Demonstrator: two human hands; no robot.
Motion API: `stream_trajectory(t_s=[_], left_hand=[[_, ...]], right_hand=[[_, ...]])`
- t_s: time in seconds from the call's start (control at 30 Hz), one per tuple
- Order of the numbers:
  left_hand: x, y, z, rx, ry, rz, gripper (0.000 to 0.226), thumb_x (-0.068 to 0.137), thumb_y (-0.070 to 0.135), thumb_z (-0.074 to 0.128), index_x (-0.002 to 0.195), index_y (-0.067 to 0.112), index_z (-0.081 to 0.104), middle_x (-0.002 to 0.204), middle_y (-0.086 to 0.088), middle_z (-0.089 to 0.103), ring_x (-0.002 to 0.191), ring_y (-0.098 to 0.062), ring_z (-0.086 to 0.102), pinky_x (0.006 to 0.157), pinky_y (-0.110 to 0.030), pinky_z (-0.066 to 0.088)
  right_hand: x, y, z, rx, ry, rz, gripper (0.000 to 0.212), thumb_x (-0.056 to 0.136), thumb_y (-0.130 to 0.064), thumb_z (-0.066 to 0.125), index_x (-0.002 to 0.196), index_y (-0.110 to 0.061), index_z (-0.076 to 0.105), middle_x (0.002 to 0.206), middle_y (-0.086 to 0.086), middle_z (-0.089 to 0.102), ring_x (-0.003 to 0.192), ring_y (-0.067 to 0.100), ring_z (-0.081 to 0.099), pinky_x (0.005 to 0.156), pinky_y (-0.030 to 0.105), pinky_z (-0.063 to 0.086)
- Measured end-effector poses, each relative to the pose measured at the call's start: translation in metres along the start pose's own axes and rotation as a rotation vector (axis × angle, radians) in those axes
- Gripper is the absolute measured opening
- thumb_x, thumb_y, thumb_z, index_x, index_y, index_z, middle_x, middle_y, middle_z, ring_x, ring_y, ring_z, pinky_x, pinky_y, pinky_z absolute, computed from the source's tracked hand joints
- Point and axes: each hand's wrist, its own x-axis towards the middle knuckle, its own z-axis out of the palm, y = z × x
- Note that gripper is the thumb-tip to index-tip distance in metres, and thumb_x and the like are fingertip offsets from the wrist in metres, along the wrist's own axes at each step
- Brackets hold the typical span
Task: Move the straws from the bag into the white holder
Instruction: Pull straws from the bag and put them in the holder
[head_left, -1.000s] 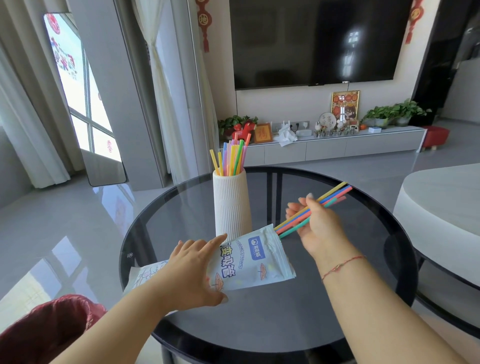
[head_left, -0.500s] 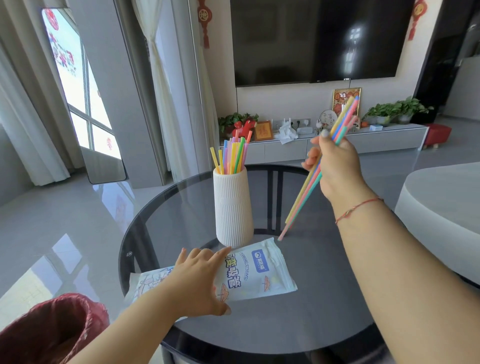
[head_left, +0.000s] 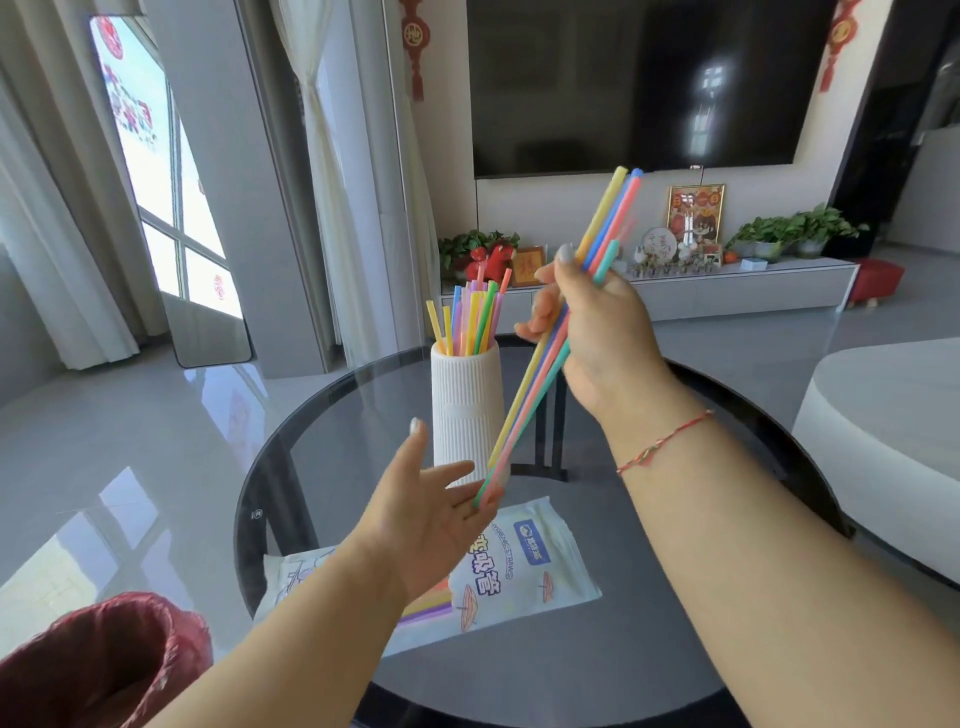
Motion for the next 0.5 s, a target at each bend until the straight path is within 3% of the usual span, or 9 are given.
stream_trajectory(t_s=[0.13,0.23,0.3,0.4,0.43,0.5], left_hand=[[-0.001,0.008,0.01,-0.108,-0.045,0.018,0.084,0.088,0.066,0.043,0.137,-0.003,0.038,0.126,-0.032,0.054,0.112,-0.037,0.061,0.091,-0.039,0.051],[0.0,0.014,0.017,-0.023,-0.018,0.139,0.074,0.091,0.062,0.04,0.131,0.0,0.045,0.127,-0.029,0.054,0.114,-0.036,0.059,0.098,-0.042,0.048],[0.005,0.021,0.018,0.154,0.068,0.318,0.06,0.093,0.054,0.046,0.126,0.004,0.051,0.122,-0.02,0.058,0.116,-0.032,0.057,0.103,-0.044,0.043],[0.012,0.035,0.022,0.491,0.171,0.566,0.044,0.08,0.032,0.07,0.117,0.016,0.055,0.113,-0.004,0.06,0.109,-0.02,0.057,0.09,-0.031,0.045],[0.016,0.041,0.022,0.578,0.2,0.605,0.046,0.078,0.024,0.074,0.119,0.018,0.053,0.116,0.0,0.058,0.107,-0.014,0.056,0.086,-0.027,0.043],[0.028,0.053,0.025,0.71,0.268,0.64,0.065,0.075,0.016,0.079,0.131,0.018,0.046,0.131,0.0,0.05,0.114,-0.01,0.048,0.095,-0.031,0.04]], right_hand=[[-0.006,0.014,0.007,-0.053,-0.038,0.014,0.028,0.099,-0.026,0.044,0.076,-0.011,0.053,0.05,0.0,0.047,0.043,0.01,0.047,0.066,0.039,0.054],[-0.001,0.011,0.009,-0.031,-0.05,0.011,0.029,0.099,-0.027,0.043,0.077,-0.01,0.051,0.052,0.003,0.046,0.046,0.012,0.048,0.068,0.041,0.055],[0.008,0.001,0.012,0.018,-0.036,-0.006,0.031,0.099,-0.028,0.042,0.076,-0.009,0.051,0.051,0.003,0.047,0.047,0.013,0.049,0.069,0.041,0.057],[0.026,-0.016,0.018,0.078,-0.015,-0.078,0.032,0.099,-0.028,0.043,0.075,-0.009,0.051,0.047,0.003,0.05,0.045,0.015,0.052,0.068,0.041,0.058],[0.032,-0.021,0.021,0.082,-0.016,-0.103,0.032,0.099,-0.029,0.043,0.075,-0.009,0.052,0.047,0.002,0.052,0.046,0.016,0.054,0.068,0.041,0.059],[0.043,-0.026,0.027,0.068,-0.004,-0.145,0.031,0.099,-0.029,0.043,0.076,-0.01,0.052,0.05,0.002,0.054,0.049,0.016,0.057,0.069,0.04,0.06]])
